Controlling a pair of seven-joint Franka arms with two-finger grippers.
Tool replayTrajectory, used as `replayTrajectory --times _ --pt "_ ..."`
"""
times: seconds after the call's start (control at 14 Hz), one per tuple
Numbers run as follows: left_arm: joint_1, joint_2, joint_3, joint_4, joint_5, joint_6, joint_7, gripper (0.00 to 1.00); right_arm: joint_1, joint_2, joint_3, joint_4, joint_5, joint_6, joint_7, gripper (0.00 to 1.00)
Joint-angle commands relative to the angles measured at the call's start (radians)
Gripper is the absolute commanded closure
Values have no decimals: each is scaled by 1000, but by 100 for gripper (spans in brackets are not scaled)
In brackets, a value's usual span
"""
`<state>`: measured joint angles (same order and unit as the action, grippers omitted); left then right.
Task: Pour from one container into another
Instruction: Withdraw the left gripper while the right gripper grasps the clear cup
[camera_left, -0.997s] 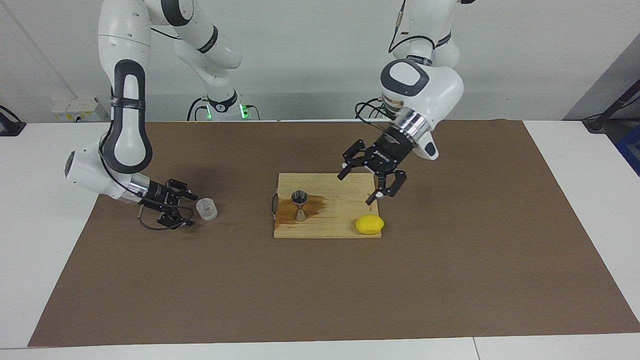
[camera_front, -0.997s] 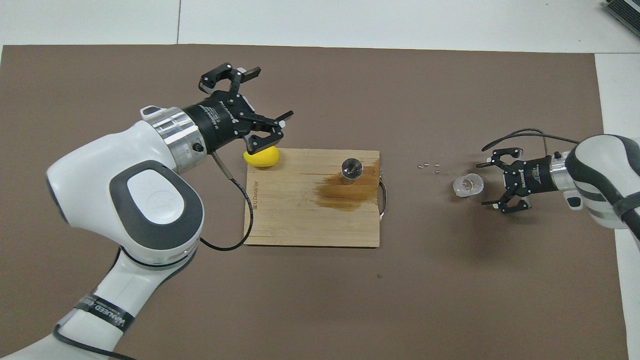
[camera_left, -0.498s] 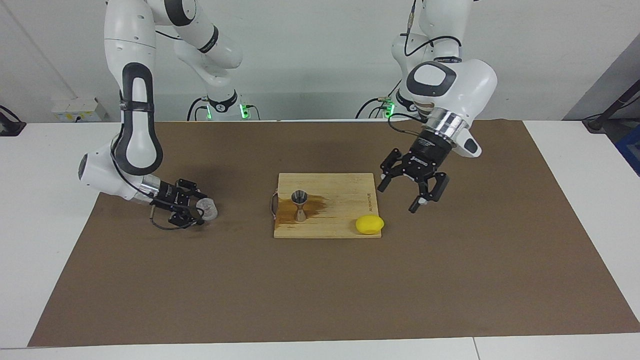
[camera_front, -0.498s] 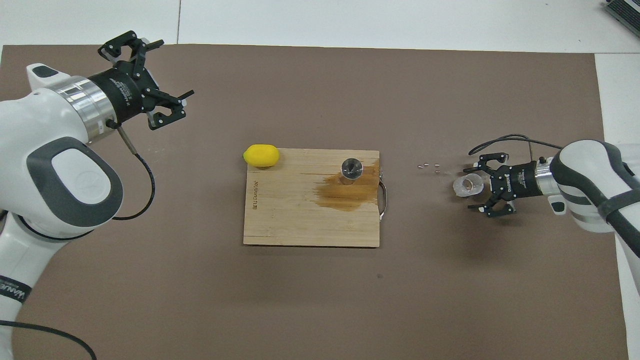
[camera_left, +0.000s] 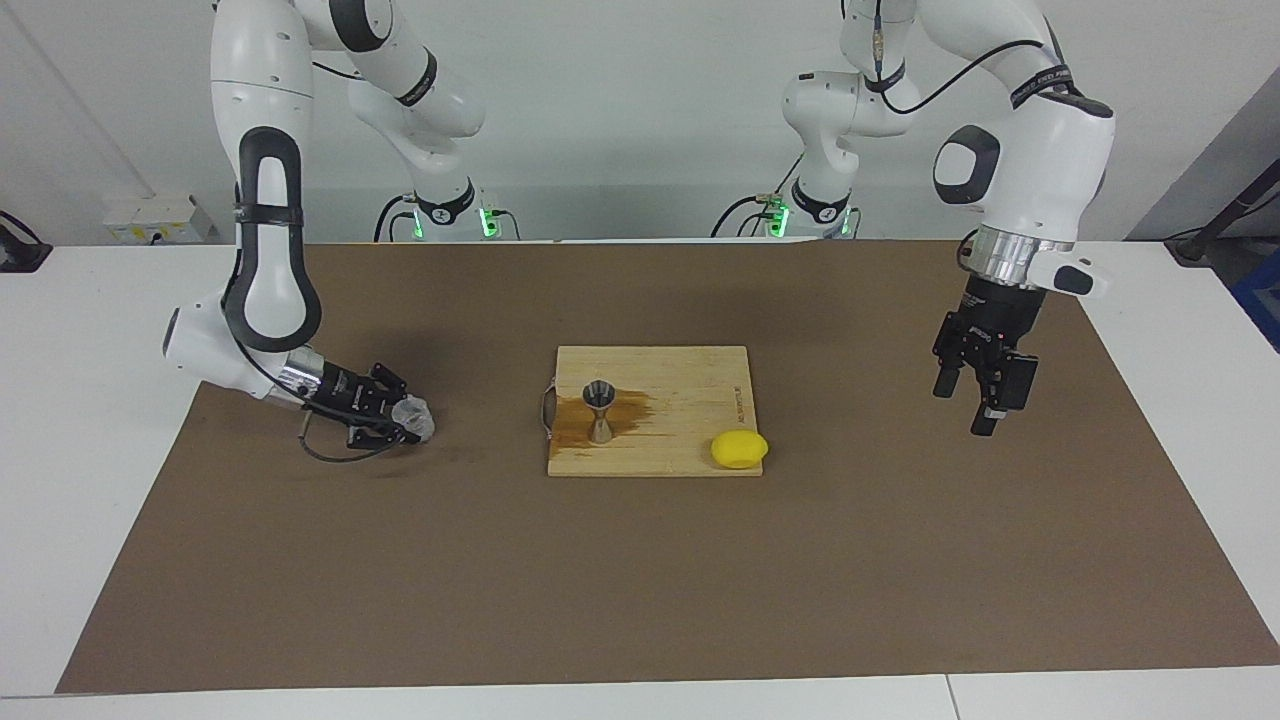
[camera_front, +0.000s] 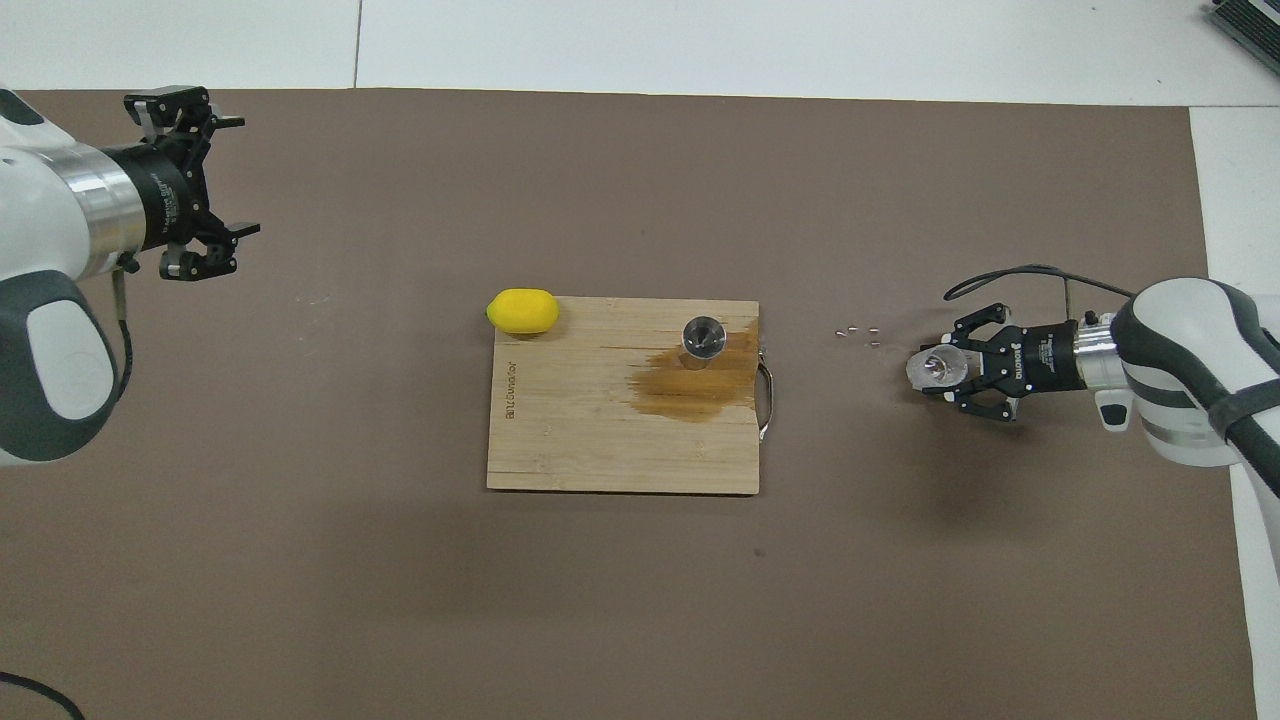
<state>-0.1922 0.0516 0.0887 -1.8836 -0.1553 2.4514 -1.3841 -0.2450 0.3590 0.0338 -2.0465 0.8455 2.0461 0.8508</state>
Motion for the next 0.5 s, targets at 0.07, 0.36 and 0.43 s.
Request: replayTrajectory --times 0.07,0.36,0.43 --pt "92 -76 -3 10 28 -263 465 0 39 -92 5 -27 26 25 48 100" --pt "137 -78 -3 69 36 -440 828 0 186 -147 3 -24 12 144 238 100" --pt "152 -87 -3 75 36 -492 947 0 231 -152 2 -21 4 187 299 100"
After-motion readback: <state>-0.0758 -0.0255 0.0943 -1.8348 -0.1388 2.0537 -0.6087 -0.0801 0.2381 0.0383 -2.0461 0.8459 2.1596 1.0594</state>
